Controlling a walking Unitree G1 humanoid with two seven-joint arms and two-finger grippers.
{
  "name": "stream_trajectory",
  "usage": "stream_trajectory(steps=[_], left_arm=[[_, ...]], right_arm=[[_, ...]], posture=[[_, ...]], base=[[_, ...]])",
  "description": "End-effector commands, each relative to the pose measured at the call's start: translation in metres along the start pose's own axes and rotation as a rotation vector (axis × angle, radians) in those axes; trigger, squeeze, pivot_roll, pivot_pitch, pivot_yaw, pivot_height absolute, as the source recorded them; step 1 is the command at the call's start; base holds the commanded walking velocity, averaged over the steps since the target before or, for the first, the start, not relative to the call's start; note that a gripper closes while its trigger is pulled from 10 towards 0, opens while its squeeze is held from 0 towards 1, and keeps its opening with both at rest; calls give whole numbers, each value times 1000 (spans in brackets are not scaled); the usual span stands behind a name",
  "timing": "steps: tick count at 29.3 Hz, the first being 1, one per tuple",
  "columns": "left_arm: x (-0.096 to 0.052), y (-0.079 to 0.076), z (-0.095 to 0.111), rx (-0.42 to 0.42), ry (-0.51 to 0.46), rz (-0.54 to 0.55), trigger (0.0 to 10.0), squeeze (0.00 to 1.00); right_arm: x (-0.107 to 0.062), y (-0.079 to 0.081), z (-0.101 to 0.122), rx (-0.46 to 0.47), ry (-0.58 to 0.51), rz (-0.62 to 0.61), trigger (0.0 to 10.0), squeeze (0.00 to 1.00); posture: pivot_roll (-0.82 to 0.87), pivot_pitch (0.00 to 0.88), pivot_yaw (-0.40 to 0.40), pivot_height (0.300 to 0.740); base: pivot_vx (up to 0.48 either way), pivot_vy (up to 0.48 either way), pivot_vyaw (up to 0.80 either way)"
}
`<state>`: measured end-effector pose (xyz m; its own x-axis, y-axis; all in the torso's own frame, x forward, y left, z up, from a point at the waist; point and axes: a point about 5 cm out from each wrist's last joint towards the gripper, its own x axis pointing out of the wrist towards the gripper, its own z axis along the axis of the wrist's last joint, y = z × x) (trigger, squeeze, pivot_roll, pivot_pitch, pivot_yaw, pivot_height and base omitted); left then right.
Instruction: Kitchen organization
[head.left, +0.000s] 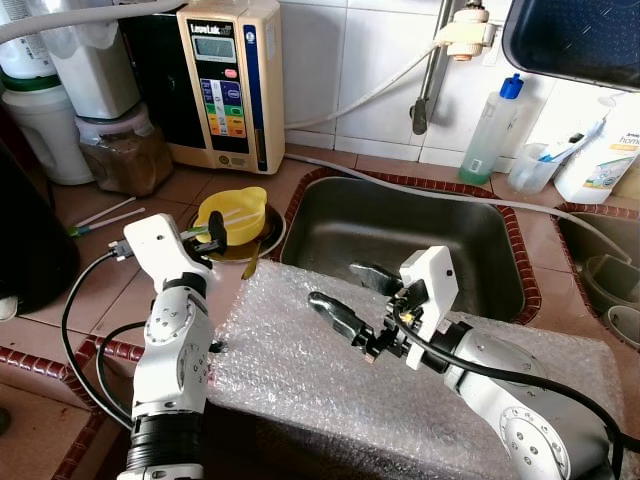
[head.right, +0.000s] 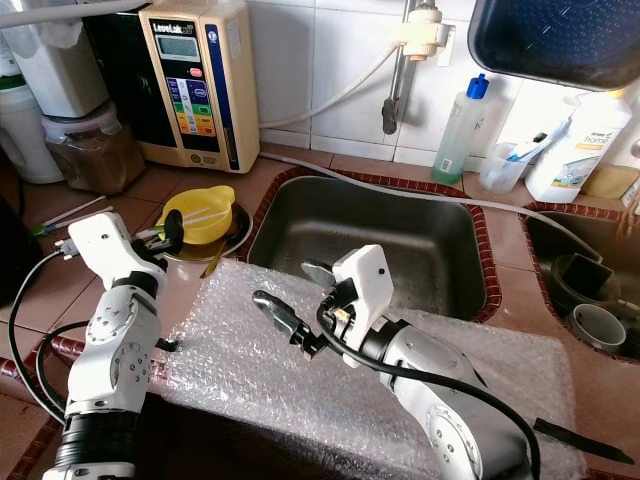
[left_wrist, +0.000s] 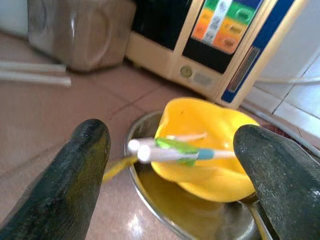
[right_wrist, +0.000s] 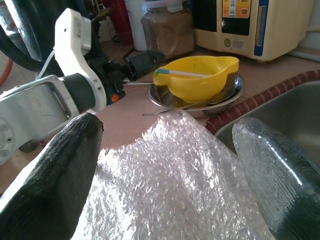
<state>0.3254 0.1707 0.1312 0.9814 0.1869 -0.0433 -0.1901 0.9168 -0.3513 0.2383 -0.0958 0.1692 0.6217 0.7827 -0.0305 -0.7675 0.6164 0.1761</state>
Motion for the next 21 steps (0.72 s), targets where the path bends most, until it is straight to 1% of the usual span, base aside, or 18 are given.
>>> stream_trajectory(steps=[1,2,3,6,7,9,10,11,12,21], left_arm=[[3,-3,0,-19,17,-11,10000,0],[6,-4,-2,-31,31,-17,10000,0],[7,-5,-2,-35,35,-20,10000,0],[9,-6,-1,-41,26,-34,10000,0],[10,-6,0,-48,20,-37,9020,0],[11,-6,0,-50,18,-38,9020,0],[11,-6,1,-53,17,-39,4000,0],[12,-6,1,-55,16,-41,1137,0],[13,-7,2,-59,12,-44,0,0],[13,-7,2,-70,2,-50,0,0]], right_arm=[[-1,2,3,-13,-9,18,10000,0],[-3,7,2,10,-2,53,10000,0],[-3,8,2,14,1,62,10000,0],[-4,8,2,10,0,61,10000,0],[-4,8,2,10,1,62,10000,0],[-4,8,2,10,2,63,10000,0],[-4,8,2,11,2,63,10000,0],[-4,8,2,11,1,63,10000,0],[-4,9,2,12,1,65,10000,0],[-3,9,2,15,0,65,10000,0]], posture=[[-29,0,3,740],[-34,0,5,740],[-34,0,5,740],[-35,0,7,740],[-35,0,9,740],[-35,0,9,740],[-35,0,9,740],[-34,0,9,740],[-34,0,9,740],[-35,0,11,740]], base=[[0,0,0],[0,0,0],[0,0,0],[0,0,0],[0,0,0],[0,0,0],[0,0,0],[0,0,0],[0,0,0],[0,0,0]])
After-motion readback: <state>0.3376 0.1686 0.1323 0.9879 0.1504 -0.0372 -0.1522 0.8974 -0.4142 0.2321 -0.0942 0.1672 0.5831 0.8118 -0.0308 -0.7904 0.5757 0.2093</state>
